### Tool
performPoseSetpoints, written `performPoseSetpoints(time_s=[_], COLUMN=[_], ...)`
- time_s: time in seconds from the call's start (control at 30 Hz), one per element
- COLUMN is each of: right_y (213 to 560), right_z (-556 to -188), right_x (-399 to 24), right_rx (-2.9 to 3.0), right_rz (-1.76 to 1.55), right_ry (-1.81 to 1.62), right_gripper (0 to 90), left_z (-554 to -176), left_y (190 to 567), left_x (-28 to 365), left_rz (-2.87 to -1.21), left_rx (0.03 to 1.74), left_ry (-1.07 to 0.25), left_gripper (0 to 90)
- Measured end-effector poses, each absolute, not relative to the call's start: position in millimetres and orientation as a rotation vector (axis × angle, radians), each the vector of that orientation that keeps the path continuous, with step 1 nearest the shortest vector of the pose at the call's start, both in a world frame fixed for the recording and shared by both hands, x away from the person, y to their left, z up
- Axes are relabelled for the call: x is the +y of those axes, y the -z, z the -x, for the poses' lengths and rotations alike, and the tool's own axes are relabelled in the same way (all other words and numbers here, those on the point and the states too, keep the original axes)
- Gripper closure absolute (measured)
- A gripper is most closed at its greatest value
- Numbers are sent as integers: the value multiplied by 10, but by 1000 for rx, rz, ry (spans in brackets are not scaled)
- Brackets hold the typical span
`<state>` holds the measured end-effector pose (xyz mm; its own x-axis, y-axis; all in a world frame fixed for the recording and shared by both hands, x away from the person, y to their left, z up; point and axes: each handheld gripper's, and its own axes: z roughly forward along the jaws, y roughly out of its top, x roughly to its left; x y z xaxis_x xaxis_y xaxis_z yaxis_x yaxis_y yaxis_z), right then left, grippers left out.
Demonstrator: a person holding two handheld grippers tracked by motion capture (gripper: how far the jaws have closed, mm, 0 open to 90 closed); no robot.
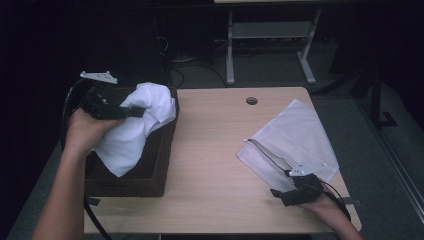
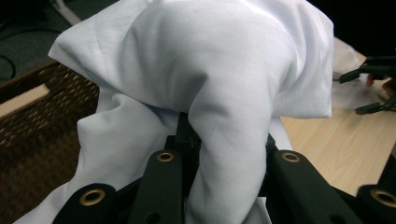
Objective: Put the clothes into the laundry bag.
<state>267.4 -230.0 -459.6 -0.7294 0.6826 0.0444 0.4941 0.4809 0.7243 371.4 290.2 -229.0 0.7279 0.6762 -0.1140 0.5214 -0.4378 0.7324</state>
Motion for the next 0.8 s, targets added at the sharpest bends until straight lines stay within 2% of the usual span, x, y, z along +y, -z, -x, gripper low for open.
performPoseSetpoints(time_s=[0.43, 0.8], right_y=[4592, 4581], right_z=[-2674, -2672], right_x=[-2307, -2331], right_rx=[2478, 2476], right_rz=[-1005, -1004], right_ry=[-1095, -1100], right_gripper=[142, 142], left_z=[-3611, -3532], left_y=[2160, 2348], left_x=[2207, 1573], left_rz=[-2168, -2187], left_rx=[766, 664], left_ry=[-225, -129], left_gripper=[726, 725])
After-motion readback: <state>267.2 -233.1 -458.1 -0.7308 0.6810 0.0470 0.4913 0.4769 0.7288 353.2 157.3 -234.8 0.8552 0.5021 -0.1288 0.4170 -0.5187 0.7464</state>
